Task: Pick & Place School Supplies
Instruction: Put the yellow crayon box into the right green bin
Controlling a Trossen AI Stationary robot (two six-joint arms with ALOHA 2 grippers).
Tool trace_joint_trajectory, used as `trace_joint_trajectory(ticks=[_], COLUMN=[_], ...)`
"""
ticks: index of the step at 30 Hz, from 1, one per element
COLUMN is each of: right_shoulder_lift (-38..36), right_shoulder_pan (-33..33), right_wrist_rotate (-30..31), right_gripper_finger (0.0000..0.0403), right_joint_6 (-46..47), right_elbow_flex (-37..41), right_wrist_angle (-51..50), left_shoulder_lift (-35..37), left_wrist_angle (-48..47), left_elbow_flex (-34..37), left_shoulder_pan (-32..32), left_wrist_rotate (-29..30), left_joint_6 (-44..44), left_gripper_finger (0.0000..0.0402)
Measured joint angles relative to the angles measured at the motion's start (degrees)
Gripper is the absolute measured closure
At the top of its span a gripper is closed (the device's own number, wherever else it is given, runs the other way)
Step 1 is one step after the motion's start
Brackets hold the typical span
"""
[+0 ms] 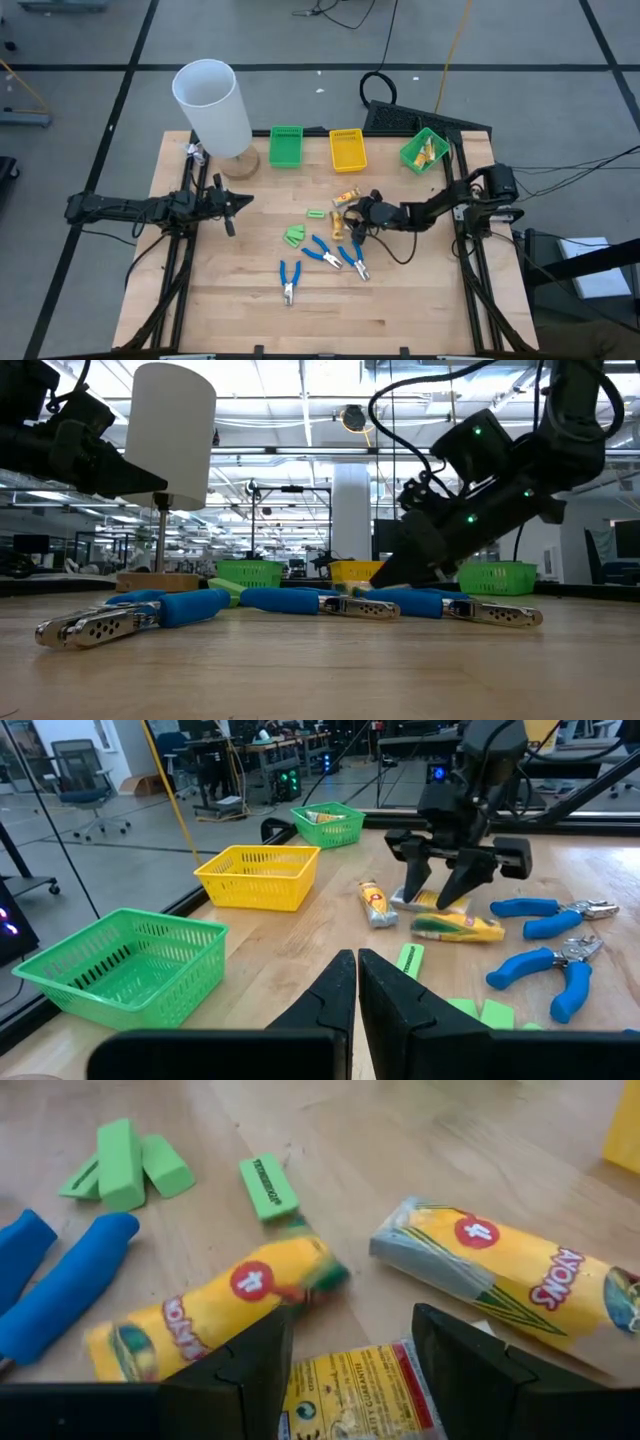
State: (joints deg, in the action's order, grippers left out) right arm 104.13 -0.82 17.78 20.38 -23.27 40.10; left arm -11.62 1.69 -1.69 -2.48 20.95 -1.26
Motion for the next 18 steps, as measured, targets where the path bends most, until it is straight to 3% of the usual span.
trace_joint_trajectory(ticks=[5,8,18], right_shoulder_lift=[-1.0,-4.1,-25.1], right_shoulder_pan=[-0.1,-0.9,-5.3], right_wrist_rotate=[-1.4,-2.1,-2.4], right_gripper_finger=[0.0204,0.0204,0.0204], right_joint_6=[0.5,1.6,1.8], right_elbow_flex=[1.9,1.9,2.4], right_wrist_angle=[3.9,1.3,-12.5], left_shoulder_lift=[0.0,0.0,0.0], left_wrist_angle=[0.0,0.0,-0.1], left_elbow_flex=[0.0,0.0,0.0], left_shoulder_pan=[0.0,0.0,0.0], left_wrist_rotate=[0.0,0.0,0.0], left_joint_6=[0.0,0.0,0.0], left_gripper_finger=[0.038,0.038,0.038])
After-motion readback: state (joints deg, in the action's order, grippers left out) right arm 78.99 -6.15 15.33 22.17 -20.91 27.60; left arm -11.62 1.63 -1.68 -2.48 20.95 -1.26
